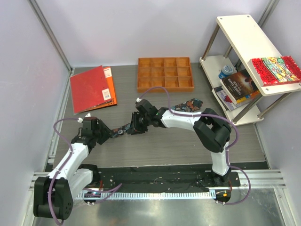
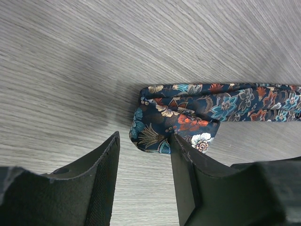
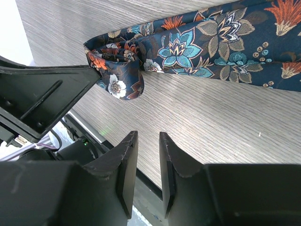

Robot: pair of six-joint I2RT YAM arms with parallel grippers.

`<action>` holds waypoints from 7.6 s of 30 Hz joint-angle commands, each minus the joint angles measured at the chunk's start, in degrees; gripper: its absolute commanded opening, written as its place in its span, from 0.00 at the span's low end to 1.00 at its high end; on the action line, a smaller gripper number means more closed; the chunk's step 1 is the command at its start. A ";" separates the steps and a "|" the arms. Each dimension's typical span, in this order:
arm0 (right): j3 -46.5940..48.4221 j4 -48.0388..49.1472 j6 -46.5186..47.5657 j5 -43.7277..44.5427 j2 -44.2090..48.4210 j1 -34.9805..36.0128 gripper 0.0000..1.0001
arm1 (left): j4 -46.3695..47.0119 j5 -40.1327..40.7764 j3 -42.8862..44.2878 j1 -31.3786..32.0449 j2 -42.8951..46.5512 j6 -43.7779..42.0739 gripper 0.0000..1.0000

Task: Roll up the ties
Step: Roll the tie at the center of the board.

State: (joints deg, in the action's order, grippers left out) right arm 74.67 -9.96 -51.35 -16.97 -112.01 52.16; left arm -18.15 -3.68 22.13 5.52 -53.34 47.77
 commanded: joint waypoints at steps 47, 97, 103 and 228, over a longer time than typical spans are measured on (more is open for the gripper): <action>13.92 0.55 0.55 2.91 -9.54 0.66 0.23 | -21.83 6.49 4.85 3.44 6.76 13.49 0.11; 9.70 13.20 -9.29 1.15 -8.04 8.57 0.15 | -29.22 17.57 14.17 5.38 2.54 10.15 0.08; 12.60 13.91 -9.38 0.89 -11.65 8.40 0.14 | -30.19 17.04 15.57 5.29 2.54 9.63 0.07; 29.39 0.20 -7.36 -5.70 -14.98 1.54 0.16 | -33.62 10.19 31.22 4.95 -2.47 -10.33 0.81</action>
State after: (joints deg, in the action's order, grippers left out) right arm 99.72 -10.74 -56.86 -20.88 -125.45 52.73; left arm -53.60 9.93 53.76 12.08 -57.39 39.33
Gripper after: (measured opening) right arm 0.164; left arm 0.812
